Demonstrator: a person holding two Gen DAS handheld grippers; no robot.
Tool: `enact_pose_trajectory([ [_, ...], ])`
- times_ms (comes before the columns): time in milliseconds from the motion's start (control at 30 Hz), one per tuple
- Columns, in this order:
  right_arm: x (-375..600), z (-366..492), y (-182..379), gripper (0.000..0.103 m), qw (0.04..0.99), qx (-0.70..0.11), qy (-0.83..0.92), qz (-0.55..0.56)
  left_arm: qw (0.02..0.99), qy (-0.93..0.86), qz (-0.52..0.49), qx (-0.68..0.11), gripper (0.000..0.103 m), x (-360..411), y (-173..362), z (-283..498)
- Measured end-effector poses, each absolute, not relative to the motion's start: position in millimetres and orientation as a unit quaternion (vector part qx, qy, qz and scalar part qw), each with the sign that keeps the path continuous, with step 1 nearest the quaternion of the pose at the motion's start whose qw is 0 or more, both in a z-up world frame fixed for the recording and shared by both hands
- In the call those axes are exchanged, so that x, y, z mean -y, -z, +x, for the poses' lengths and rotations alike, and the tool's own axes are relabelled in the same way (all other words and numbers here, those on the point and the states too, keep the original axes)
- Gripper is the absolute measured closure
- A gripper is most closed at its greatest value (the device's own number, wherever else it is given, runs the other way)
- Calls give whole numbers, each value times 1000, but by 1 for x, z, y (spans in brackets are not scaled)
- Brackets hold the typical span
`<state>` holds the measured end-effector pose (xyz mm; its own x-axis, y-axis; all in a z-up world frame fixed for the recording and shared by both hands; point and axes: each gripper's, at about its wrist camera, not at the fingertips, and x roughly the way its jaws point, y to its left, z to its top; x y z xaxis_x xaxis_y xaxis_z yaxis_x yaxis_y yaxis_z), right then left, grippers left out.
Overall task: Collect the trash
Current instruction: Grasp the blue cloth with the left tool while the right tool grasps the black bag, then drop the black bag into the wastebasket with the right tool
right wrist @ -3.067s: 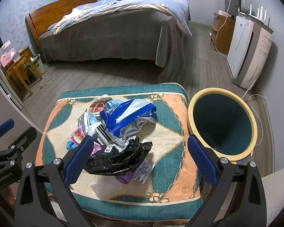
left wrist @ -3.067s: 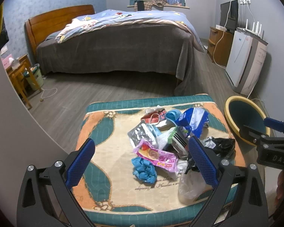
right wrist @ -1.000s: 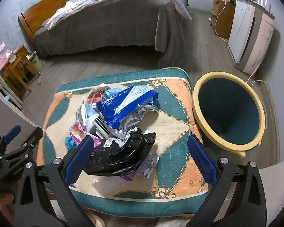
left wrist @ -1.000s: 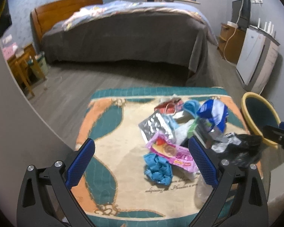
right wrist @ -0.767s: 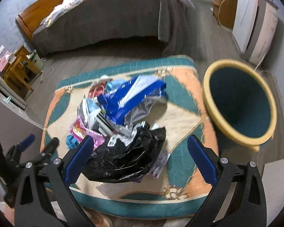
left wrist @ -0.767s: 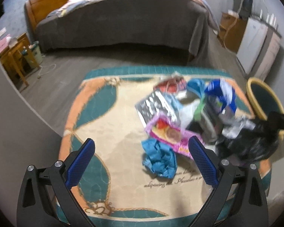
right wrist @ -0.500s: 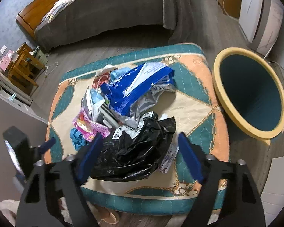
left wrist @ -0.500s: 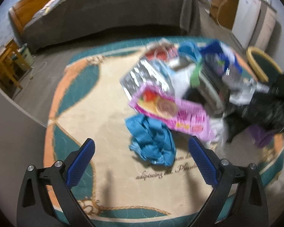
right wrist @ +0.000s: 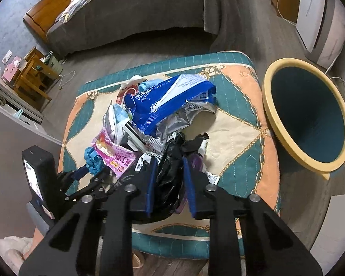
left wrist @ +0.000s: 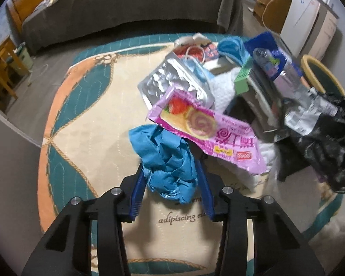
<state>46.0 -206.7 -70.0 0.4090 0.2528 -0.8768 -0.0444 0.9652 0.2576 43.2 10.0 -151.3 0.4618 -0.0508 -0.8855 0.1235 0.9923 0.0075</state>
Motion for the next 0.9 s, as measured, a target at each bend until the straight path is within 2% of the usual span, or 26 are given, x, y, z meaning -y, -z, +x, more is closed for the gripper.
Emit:
enact_pose_trajectory([
  [167, 210, 45, 60, 92, 844, -519, -89, 97, 876, 39, 31, -480, 60, -14, 125, 34],
  [533, 237, 39, 15, 93, 878, -456, -84, 121, 920, 44, 0, -390, 60, -19, 59, 31],
  [900, 311, 53, -48, 93, 921, -363, -57, 129, 930, 103, 47, -349, 60, 37, 25, 35],
])
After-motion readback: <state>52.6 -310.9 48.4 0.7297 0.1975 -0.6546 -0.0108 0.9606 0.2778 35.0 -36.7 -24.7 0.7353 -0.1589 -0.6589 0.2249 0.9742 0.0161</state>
